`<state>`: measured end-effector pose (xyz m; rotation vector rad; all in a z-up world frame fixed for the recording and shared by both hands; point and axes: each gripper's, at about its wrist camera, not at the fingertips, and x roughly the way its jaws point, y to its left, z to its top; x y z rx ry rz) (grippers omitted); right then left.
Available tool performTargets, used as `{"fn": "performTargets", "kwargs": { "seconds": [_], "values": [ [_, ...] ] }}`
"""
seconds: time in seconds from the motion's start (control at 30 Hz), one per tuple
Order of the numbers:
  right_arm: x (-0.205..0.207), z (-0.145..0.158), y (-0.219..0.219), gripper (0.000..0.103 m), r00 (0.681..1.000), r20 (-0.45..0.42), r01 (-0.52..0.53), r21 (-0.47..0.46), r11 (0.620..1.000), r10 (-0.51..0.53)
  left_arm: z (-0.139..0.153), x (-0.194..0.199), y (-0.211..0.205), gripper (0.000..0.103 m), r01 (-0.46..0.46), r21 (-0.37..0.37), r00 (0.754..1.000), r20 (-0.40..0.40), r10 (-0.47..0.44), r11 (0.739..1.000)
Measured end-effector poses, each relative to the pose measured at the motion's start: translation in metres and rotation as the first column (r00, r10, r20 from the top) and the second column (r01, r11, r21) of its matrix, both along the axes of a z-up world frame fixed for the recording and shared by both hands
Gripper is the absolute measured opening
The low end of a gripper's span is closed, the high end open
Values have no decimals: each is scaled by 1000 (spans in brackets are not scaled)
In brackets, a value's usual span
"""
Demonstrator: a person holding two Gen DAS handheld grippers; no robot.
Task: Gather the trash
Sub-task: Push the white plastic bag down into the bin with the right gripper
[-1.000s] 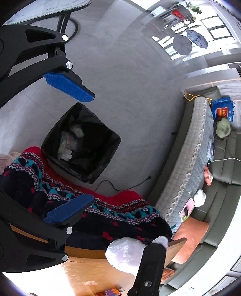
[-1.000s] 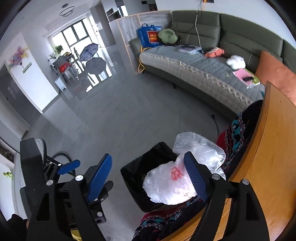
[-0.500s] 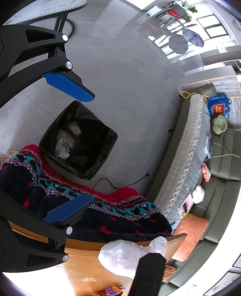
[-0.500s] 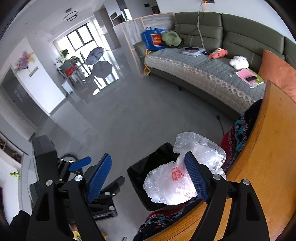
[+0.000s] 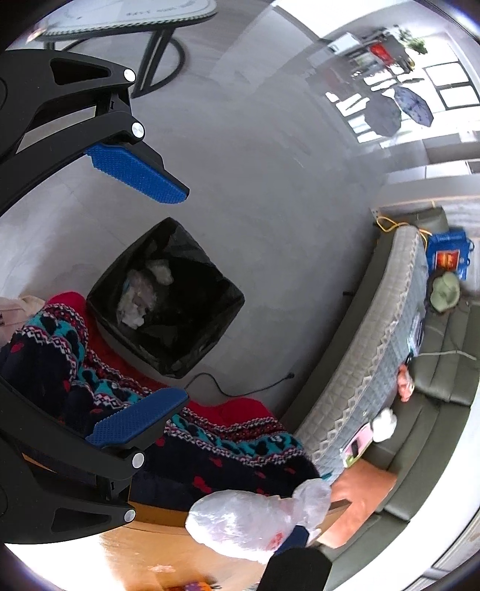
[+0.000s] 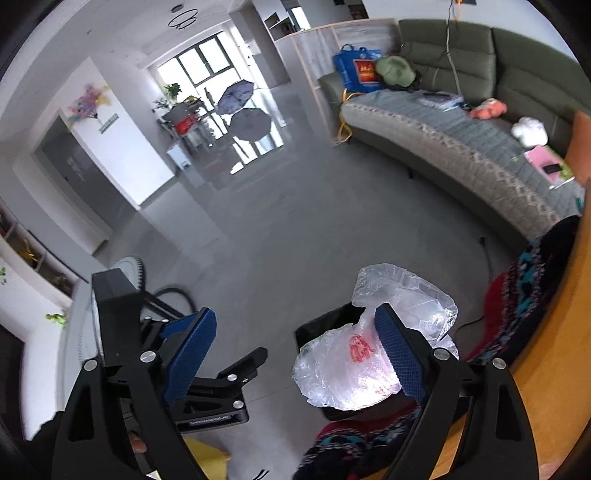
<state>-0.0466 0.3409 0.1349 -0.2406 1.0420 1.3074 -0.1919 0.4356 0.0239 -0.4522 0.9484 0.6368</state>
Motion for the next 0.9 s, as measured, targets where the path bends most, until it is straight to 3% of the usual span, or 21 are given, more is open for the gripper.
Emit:
{"fn": "performTargets", "kwargs": {
  "seconds": [0.23, 0.33, 0.47, 0.63, 0.9],
  "values": [
    [-10, -5, 10, 89, 999, 2, -51, -43, 998, 51, -10, -10, 13, 97, -41, -48, 999, 28, 43, 998],
    [-13, -2, 9, 89, 999, 8, -46, -33, 998, 46, -7, -11, 14, 97, -30, -105, 995, 88, 39, 994],
    [-14, 1, 11, 89, 999, 15, -38, -23, 999, 38, 3, -8, 6, 97, 60, -197, 973, 228, -14, 979],
    [-15, 3, 11, 89, 999, 22, -35, -20, 999, 36, 14, 3, -11, 97, 156, -183, 951, 293, -98, 971],
    [-15, 10, 4, 89, 999, 20, -45, -9, 999, 45, 10, 12, -11, 97, 126, -169, 967, 242, -83, 978]
  ]
}}
